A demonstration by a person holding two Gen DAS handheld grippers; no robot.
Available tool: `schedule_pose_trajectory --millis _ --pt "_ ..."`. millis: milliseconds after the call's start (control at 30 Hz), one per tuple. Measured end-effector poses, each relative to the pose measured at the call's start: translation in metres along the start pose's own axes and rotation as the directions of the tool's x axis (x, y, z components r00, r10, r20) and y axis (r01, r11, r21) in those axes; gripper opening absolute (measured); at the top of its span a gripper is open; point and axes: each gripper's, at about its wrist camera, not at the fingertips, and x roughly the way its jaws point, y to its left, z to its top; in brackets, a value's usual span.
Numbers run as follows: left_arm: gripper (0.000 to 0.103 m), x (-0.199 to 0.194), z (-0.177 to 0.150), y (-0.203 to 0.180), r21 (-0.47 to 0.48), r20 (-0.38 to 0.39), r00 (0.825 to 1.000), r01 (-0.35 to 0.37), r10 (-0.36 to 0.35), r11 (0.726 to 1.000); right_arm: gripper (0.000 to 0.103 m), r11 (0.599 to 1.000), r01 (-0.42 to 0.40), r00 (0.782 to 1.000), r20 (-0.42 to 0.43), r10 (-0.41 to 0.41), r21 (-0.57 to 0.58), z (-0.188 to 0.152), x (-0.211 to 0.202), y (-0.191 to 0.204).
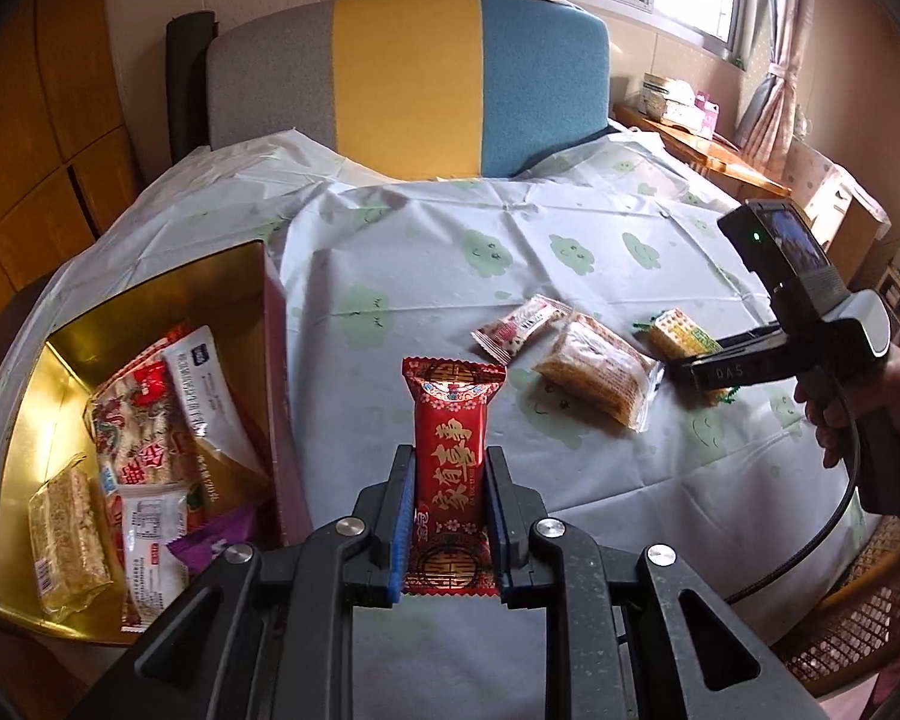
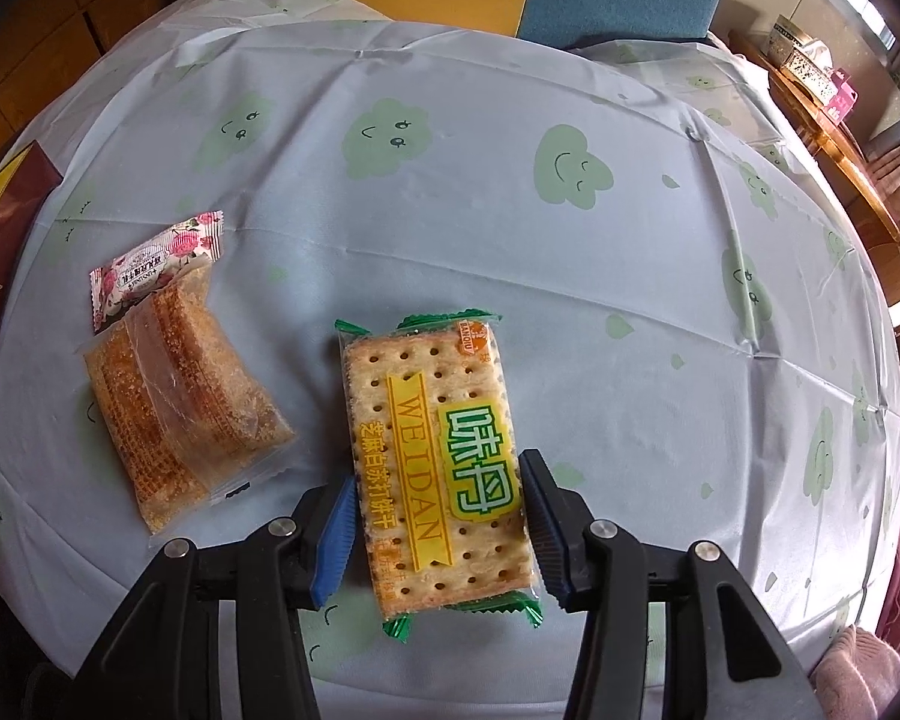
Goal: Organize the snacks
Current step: 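Carry the red snack toward the tin while the right gripper grasps the WEIDAN cracker pack, then lower the red snack into the tin and open the left gripper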
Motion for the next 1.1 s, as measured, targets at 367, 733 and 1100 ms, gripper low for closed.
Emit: schedule_pose_trajectory --millis 367,733,1100 --pt "0.022 -0.016 -0.001 0.069 -0.158 -0.010 0.991 -0.133 0.133 0.978 0.051 0.997 0.044 0.999 0.021 -0.043 -0.057 -0.002 -0.007 -0.001" --pt "0.022 -0.041 -0.023 0.172 -0.386 -0.037 0.971 -0.233 0.237 0.892 0.049 0.987 0.098 0.995 0.047 -0.092 -0.131 -0.010 -0.008 0.023" --pt "0.022 -0.053 -0.055 0.247 -0.604 -0.076 0.980 -0.192 0.184 0.774 0.048 0.981 0.109 0.993 0.055 -0.102 -0.159 -0.009 -0.009 0.020"
